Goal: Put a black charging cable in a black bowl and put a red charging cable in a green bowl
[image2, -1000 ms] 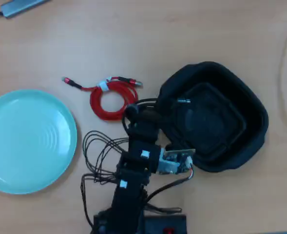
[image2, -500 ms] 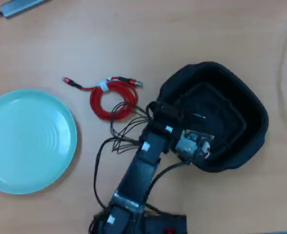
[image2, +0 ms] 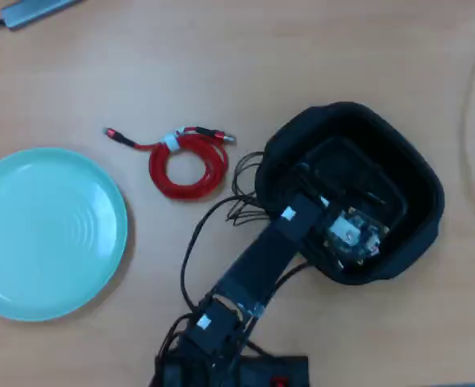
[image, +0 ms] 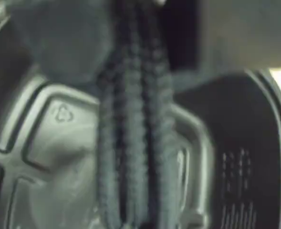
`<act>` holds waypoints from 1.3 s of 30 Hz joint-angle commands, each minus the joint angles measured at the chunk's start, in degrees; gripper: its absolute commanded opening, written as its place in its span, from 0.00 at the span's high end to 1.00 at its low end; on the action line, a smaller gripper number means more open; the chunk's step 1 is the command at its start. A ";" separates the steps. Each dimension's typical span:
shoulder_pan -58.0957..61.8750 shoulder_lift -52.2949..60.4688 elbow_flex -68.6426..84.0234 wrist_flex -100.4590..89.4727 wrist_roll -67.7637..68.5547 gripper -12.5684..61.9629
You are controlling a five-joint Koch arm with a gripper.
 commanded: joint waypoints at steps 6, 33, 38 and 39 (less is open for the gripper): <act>2.46 -4.48 -1.85 -4.92 -1.32 0.91; 1.85 -8.09 4.31 -13.01 -1.23 0.21; 1.23 -7.38 4.22 -12.66 -1.14 0.12; 0.44 -7.12 4.04 -12.66 -1.14 0.12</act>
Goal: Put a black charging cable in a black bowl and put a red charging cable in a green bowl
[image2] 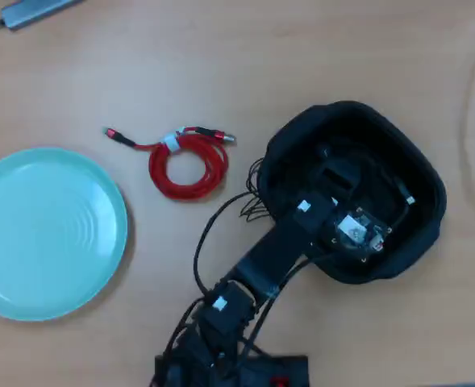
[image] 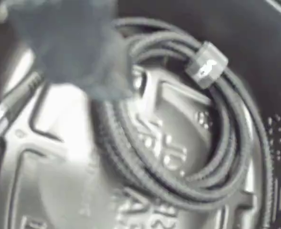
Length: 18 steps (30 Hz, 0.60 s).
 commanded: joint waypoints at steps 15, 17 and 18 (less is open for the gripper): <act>-23.91 19.86 -3.16 2.11 -6.59 0.12; -26.63 21.27 -3.43 3.78 -6.06 0.12; -28.13 21.80 -3.43 5.27 -5.98 0.12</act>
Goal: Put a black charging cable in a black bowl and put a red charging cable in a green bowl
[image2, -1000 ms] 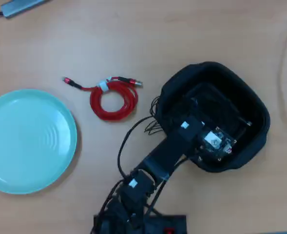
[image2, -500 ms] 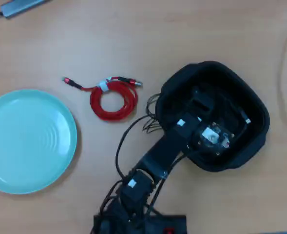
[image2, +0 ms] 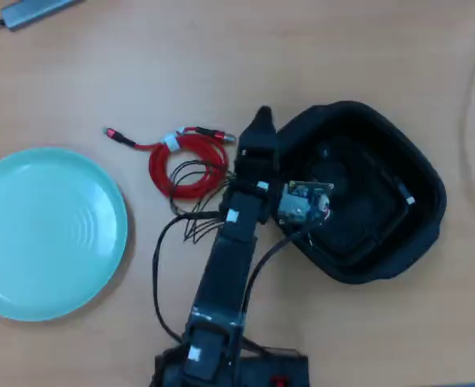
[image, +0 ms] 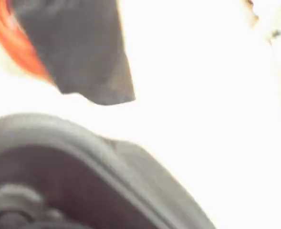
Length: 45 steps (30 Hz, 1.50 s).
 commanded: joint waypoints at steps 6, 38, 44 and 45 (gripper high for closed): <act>-8.00 3.25 -3.08 10.55 1.67 0.12; -26.81 -23.20 0.97 17.84 8.88 0.37; -27.77 -28.48 -0.44 17.49 9.23 0.38; -27.86 -29.53 -0.97 17.40 9.32 0.38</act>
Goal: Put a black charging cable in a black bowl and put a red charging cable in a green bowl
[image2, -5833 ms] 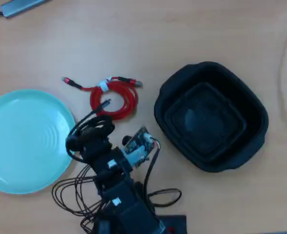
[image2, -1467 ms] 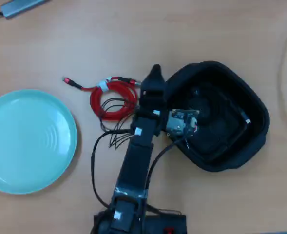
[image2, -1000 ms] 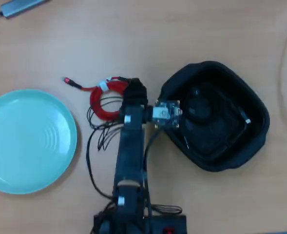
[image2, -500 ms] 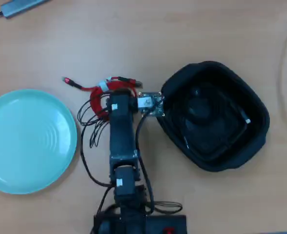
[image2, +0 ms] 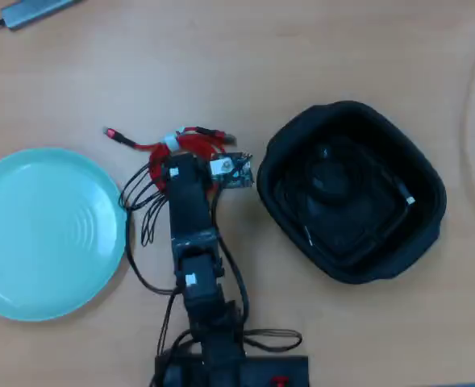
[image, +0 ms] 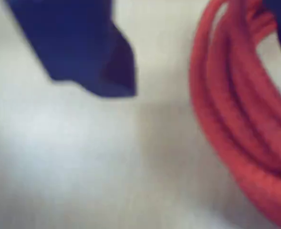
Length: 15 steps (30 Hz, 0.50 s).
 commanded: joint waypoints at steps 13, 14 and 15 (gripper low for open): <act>-0.09 -3.34 -5.19 0.18 4.22 0.90; 0.00 -3.25 -5.19 0.18 4.57 0.95; 0.00 -3.25 -5.19 0.09 4.92 0.95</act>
